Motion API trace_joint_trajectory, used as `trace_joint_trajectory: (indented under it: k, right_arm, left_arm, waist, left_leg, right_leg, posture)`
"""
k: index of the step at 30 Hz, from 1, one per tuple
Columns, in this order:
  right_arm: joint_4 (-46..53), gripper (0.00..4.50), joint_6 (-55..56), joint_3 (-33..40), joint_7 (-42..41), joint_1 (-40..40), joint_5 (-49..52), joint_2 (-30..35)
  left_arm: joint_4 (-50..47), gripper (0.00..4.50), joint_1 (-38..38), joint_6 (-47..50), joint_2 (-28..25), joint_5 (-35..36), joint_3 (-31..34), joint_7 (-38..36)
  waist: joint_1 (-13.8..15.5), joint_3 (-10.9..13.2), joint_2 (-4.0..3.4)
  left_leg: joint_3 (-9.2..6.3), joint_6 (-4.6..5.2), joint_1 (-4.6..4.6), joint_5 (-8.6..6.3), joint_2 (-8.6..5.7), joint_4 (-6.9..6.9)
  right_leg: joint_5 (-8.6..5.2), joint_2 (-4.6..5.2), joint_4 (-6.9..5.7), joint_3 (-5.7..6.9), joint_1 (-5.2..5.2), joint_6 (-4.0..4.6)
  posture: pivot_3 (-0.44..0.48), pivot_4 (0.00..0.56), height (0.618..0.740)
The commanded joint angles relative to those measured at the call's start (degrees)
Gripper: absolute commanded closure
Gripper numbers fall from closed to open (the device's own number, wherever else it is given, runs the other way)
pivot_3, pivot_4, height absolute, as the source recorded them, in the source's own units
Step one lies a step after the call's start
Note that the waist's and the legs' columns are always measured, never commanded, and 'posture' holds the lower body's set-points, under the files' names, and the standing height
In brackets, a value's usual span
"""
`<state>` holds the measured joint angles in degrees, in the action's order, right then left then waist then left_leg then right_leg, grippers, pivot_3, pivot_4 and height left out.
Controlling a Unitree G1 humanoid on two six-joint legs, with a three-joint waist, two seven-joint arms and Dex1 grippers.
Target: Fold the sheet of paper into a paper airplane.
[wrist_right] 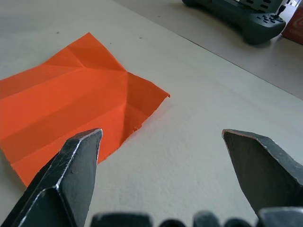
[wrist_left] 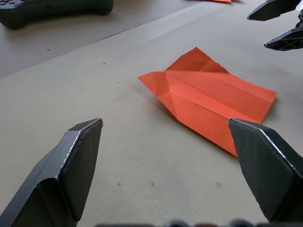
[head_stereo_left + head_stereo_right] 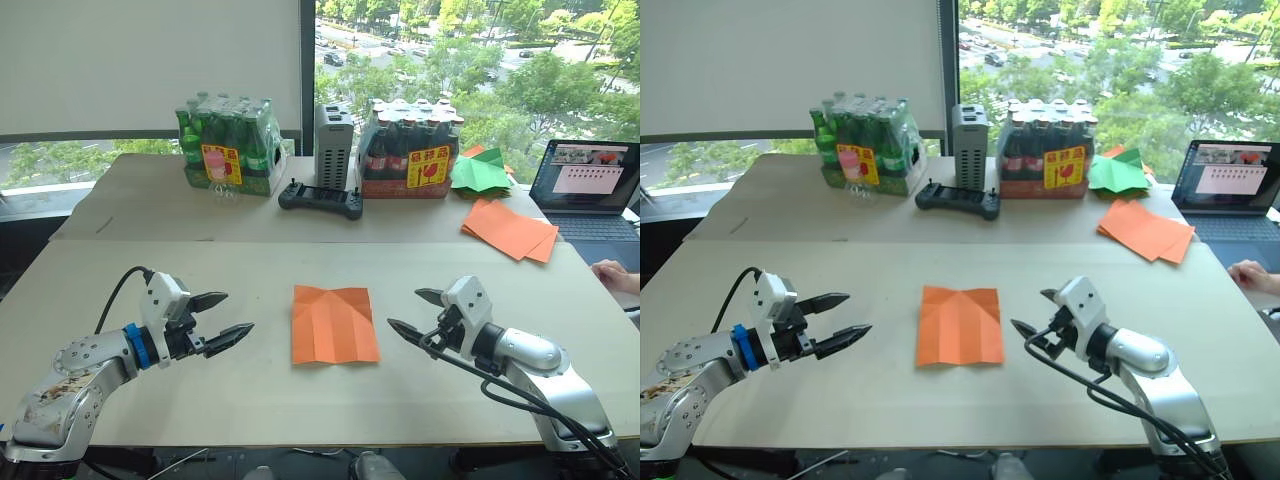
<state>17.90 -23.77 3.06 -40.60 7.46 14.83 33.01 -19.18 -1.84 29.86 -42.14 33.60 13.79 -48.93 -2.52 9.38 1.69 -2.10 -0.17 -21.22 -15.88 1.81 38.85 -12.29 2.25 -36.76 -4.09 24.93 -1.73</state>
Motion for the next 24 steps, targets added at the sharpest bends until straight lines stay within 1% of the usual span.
trace_joint_trajectory:
  k: [1, 5, 7, 8, 9, 12, 15, 19, 20, 24]
  right_arm:
    - [1.60, 0.02, 1.14, 0.74, 0.28, 0.09, 0.73, -0.01]
    - [1.89, 0.02, 0.82, 0.42, 0.86, 0.00, 0.43, -0.21]
    - [1.70, 0.02, 0.82, 0.36, 1.11, 0.18, 0.34, -0.23]
    - [1.56, 0.00, 0.85, 0.34, 1.20, 0.23, 0.34, -0.26]
    - [1.39, 0.00, 0.91, 0.25, 1.27, 0.30, 0.27, -0.28]
    - [0.96, 0.00, 1.04, -0.23, 1.51, 0.56, -0.04, -0.46]
    - [0.88, 0.00, 1.10, -0.75, 1.76, 0.68, -0.35, -0.63]
    - [0.92, 0.00, 1.08, -0.97, 2.16, 0.81, -0.50, -0.75]
    - [0.92, 0.00, 1.07, -1.09, 2.31, 0.86, -0.68, -0.69]
    - [0.89, 0.00, 1.02, -1.20, 2.36, 0.98, -1.06, -0.23]
  left_arm:
    - [-0.12, 0.00, -0.89, -2.24, -0.03, -1.11, -0.25, -0.43]
    - [0.55, 0.00, -2.22, -2.41, 0.36, -1.19, -1.58, -0.93]
    - [1.47, 0.00, -4.13, -3.14, 1.07, -2.19, -4.19, -1.71]
    - [2.09, 0.53, -5.30, -3.70, 1.72, -2.98, -5.75, -2.02]
    - [2.73, 0.80, -6.55, -4.19, 2.43, -3.73, -7.31, -2.31]
    - [4.89, 1.86, -10.66, -6.26, 4.28, -7.32, -13.58, -4.05]
    - [9.84, 2.85, -15.80, -9.66, 7.44, -13.02, -20.24, -4.04]
    - [15.71, 4.20, -19.82, -12.41, 10.90, -17.34, -24.18, -3.53]
    - [17.65, 4.43, -20.76, -13.42, 11.48, -19.00, -25.47, -3.46]
    - [22.99, 4.43, -23.06, -14.70, 12.91, -22.80, -28.36, -3.76]
  waist:
    - [0.01, 0.00, 0.00]
    - [0.05, 0.00, 0.00]
    - [0.08, 0.00, 0.00]
    - [0.08, 0.00, 0.00]
    - [0.10, 0.00, 0.00]
    - [0.22, 0.00, 0.00]
    - [0.30, 0.00, 0.00]
    - [-0.02, 0.00, 0.00]
    - [-0.03, 0.00, 0.00]
    - [0.01, 0.00, 0.00]
  left_leg:
    - [0.00, 0.00, 0.00, 0.00, 0.00, 0.00]
    - [0.00, 0.00, 0.00, 0.00, -0.01, 0.00]
    - [0.00, 0.00, 0.00, 0.00, -0.01, 0.00]
    - [0.00, 0.00, 0.00, 0.00, -0.01, 0.00]
    - [0.00, 0.00, 0.00, 0.00, -0.02, 0.01]
    - [0.00, 0.00, 0.00, 0.00, -0.04, 0.02]
    - [-0.01, 0.00, 0.00, 0.00, -0.07, 0.02]
    - [-0.01, 0.00, 0.01, 0.00, -0.06, 0.03]
    - [-0.01, 0.00, 0.01, 0.00, -0.06, 0.02]
    - [-0.02, 0.00, 0.04, 0.00, -0.07, 0.03]
  right_leg:
    - [0.00, 0.00, 0.00, 0.00, 0.00, 0.00]
    - [0.00, 0.00, 0.00, 0.00, 0.00, 0.00]
    - [0.00, 0.00, 0.00, 0.00, 0.00, 0.00]
    - [0.00, 0.00, 0.00, 0.00, 0.00, 0.00]
    - [0.00, 0.00, 0.00, 0.00, -0.02, 0.00]
    - [0.00, 0.01, 0.02, 0.00, -0.05, 0.00]
    - [0.01, 0.01, 0.02, 0.00, -0.06, 0.00]
    - [0.01, 0.01, 0.00, -0.01, -0.08, 0.00]
    - [0.01, 0.01, 0.00, -0.02, -0.07, 0.00]
    - [0.01, 0.00, -0.03, -0.02, -0.08, 0.00]
  posture:
    - [0.000, 0.150, 0.733]
    - [0.000, 0.150, 0.733]
    - [0.000, 0.150, 0.733]
    - [0.000, 0.150, 0.733]
    - [0.000, 0.150, 0.733]
    - [0.000, 0.150, 0.733]
    - [0.000, 0.150, 0.733]
    - [0.000, 0.150, 0.733]
    - [0.000, 0.150, 0.733]
    - [0.000, 0.150, 0.733]
